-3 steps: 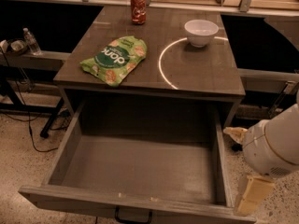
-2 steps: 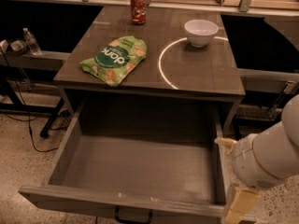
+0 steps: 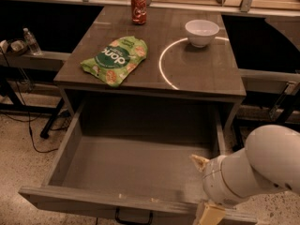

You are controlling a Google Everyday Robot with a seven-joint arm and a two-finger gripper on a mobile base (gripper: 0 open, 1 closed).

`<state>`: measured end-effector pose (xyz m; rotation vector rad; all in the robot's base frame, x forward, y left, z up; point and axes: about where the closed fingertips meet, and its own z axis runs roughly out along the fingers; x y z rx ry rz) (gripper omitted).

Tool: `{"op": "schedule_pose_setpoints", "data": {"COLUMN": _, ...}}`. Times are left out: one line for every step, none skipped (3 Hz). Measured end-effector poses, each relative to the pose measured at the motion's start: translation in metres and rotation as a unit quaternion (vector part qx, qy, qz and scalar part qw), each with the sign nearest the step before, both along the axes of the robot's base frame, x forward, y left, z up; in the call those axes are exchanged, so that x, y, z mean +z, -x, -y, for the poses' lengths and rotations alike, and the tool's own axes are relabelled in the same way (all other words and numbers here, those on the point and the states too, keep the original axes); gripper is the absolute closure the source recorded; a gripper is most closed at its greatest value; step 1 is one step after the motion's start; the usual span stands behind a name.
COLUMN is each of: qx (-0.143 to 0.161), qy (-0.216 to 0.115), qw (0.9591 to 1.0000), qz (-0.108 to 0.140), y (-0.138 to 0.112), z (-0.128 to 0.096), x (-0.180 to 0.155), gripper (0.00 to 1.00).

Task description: Close top drawer

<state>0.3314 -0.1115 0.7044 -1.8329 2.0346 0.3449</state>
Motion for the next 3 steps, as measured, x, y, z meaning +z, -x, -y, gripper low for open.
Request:
{"op": "schedule_pose_setpoints", "data": {"qx": 0.003, "qy": -0.013, "qw": 0.9999, "qz": -0.001, "y": 0.004, "z": -0.011, "x": -0.01, "gripper": 0.19}}
{"op": "schedule_pose_setpoints", "data": {"qx": 0.005, "qy": -0.026, "qw": 0.9996, "qz": 0.002, "y": 0.003, "z": -0.023, "x": -0.013, "gripper": 0.37}}
{"op": "schedule_pose_setpoints", "data": {"qx": 0.008, "qy": -0.037, "qw": 0.9993, "qz": 0.004, "y": 0.0, "z": -0.033, "x": -0.015, "gripper": 0.6}}
